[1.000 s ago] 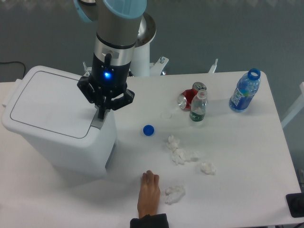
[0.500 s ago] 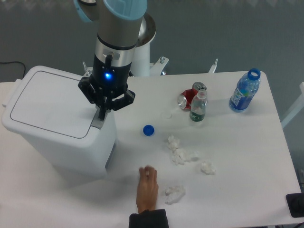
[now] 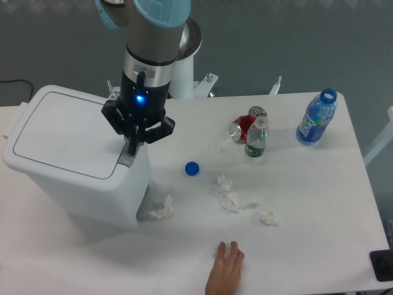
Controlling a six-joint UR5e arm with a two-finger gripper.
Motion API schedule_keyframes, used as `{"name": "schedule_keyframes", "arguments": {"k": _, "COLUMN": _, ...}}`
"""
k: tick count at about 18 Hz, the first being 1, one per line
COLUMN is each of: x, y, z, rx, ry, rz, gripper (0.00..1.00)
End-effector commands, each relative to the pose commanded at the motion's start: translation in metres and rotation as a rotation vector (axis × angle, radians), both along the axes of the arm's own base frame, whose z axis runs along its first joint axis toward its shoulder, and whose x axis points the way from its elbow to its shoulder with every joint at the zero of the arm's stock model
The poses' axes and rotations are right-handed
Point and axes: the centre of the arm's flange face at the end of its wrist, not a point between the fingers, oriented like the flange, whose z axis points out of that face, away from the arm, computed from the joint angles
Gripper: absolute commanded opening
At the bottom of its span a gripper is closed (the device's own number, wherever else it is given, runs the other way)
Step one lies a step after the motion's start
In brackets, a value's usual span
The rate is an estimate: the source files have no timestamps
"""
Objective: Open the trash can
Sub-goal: 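Push the lid edge so the white lid flips up open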
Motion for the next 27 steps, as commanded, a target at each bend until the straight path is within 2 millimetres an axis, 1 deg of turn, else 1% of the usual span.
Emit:
{"name": "schedule_keyframes", "arguments": {"k": 18, "x": -0.006, "y": -0.003, "z": 0.002, "rx": 0.005, "ry": 0.001, "rz": 0.009, "gripper": 0.08}}
{"name": "schedule_keyframes", "arguments": {"k": 19, "x": -0.008, "y": -0.005, "z": 0.007, "rx": 0.013, "ry": 0.005, "rz": 0.013, "gripper": 0.09}}
{"name": "schedule_keyframes", "arguments": {"k": 20, "x": -0.007, "y": -0.006, "z": 0.011, "rx": 0.026, "ry": 0.003, "rz": 0.011, "gripper": 0.15}}
{"name": "schedule_keyframes", "arguments": {"k": 21, "x": -0.011, "y": -0.015, "z": 0.024, "rx": 0.052, "ry": 0.01, "rz": 0.026, "gripper": 0.36}}
{"name": "schedule_keyframes", "arguments": {"k": 22, "x": -0.02, "y": -0.028, "z": 0.036, "rx": 0.074, "ry": 0.02, "rz": 0.047, "gripper": 0.62}}
{"name": "schedule_keyframes", "arguments": {"k": 23, "x": -0.023, "y": -0.033, "z": 0.041, "rx": 0.085, "ry": 0.028, "rz": 0.041, "gripper": 0.7}}
{"name": "schedule_keyframes", "arguments": {"k": 24, "x": -0.025, "y": -0.036, "z": 0.042, "rx": 0.088, "ry": 0.031, "rz": 0.038, "gripper": 0.77}}
{"name": "schedule_keyframes", "arguments": {"k": 25, "x": -0.03, "y": -0.041, "z": 0.044, "rx": 0.091, "ry": 0.039, "rz": 0.043, "gripper": 0.95}}
{"name": "schedule_keyframes", "arguments": {"k": 26, "x": -0.033, "y": -0.044, "z": 0.043, "rx": 0.089, "ry": 0.044, "rz": 0.045, "gripper": 1.0}}
{"name": "schedule_keyframes", "arguments": {"k": 27, "x": -0.037, "y": -0.047, "z": 0.044, "rx": 0.089, "ry": 0.05, "rz": 0.049, "gripper": 1.0}}
